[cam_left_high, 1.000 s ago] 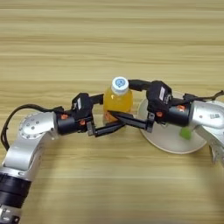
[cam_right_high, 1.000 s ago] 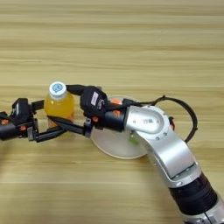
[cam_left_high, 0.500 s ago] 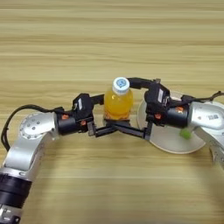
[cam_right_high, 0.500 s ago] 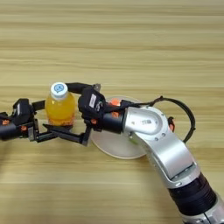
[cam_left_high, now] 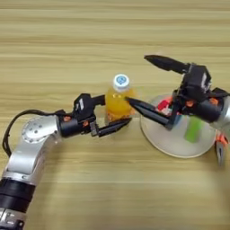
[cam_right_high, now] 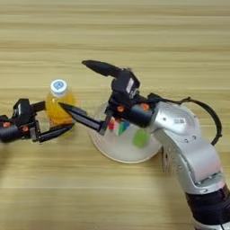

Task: Move the objects on the table

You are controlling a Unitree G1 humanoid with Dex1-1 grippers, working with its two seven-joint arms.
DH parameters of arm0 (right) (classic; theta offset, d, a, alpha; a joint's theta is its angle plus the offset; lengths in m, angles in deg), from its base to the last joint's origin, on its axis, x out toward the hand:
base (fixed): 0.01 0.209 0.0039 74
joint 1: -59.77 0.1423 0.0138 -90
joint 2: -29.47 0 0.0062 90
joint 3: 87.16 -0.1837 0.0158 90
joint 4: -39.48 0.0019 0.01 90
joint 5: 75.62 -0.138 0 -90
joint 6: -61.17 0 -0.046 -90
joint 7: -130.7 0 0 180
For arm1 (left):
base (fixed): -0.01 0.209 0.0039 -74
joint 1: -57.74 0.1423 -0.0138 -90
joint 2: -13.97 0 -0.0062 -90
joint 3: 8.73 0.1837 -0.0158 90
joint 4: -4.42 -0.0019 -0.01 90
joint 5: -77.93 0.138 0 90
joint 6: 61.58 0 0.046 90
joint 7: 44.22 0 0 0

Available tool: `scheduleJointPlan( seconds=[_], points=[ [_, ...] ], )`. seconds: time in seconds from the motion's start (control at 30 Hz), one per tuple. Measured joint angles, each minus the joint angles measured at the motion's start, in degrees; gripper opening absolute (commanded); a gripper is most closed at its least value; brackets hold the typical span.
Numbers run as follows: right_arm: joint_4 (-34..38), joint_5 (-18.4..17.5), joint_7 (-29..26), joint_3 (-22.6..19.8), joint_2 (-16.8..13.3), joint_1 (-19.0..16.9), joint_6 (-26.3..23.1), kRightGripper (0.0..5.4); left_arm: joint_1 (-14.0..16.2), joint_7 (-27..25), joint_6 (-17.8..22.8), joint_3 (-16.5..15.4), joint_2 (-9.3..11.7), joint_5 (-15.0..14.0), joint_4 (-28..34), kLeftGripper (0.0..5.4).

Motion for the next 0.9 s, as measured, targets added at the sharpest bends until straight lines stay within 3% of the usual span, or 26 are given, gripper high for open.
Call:
scheduleJointPlan(
  seconds=[0.23,0.4,0.67,0.9],
  points=[
    [-2.6,-2.1,1.1,-6.9,-0.1,-3.9,3.5,5.4,-1.7,3.1,0.0,-1.9,-1.0,0.0,-2.8,3.38],
    [-7.3,-1.6,3.2,-10.5,0.1,-4.0,6.1,5.4,-3.6,6.2,-0.1,-2.8,-2.6,0.2,-4.8,3.38],
    [-21.0,5.9,15.2,-15.2,3.9,-1.5,14.0,5.4,-4.8,8.1,-1.3,-3.0,-3.7,1.3,-6.6,3.38],
    [-38.4,13.3,23.8,-18.5,5.8,0.5,26.9,5.4,-6.9,13.9,-1.9,-3.1,-6.9,3.6,-8.6,3.38]
  ],
)
